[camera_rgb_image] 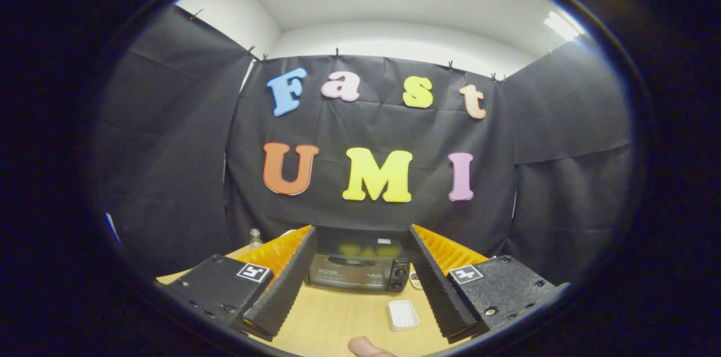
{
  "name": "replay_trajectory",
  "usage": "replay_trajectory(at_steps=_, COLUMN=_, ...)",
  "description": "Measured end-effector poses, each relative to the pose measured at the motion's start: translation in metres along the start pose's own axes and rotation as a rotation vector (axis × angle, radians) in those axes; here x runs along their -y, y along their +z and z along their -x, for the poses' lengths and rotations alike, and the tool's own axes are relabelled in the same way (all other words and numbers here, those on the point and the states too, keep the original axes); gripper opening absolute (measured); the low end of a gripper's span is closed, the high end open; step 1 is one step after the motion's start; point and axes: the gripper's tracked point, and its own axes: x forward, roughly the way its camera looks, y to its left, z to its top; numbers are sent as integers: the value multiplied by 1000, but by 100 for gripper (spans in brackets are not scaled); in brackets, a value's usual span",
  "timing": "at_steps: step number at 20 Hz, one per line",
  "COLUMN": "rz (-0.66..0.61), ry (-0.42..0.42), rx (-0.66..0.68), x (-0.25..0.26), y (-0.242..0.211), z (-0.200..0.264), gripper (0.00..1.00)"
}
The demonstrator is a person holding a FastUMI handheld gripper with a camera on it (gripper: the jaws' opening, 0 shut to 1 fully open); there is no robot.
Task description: Open the toaster oven, put the food inside, and close the toaster oven door.
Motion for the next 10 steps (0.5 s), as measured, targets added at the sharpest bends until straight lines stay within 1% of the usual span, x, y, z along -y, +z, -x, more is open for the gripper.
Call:
replay_trajectory(at_steps=2, rz=-21, ry=-11, rx=-7, x=6, y=-4, z=2, gripper=100)
replay_trajectory(at_steps=5, rz=-68, ry=-33, rx=3, x=20, y=2, z=1, gripper=100)
replay_trajectory(at_steps=8, rz=-113, ry=-84, rx=44, x=39, y=8, z=0, gripper=100)
replay_trajectory(at_steps=10, rz=-131, ry=-122, rx=41, x=48, y=2, z=-2, gripper=100)
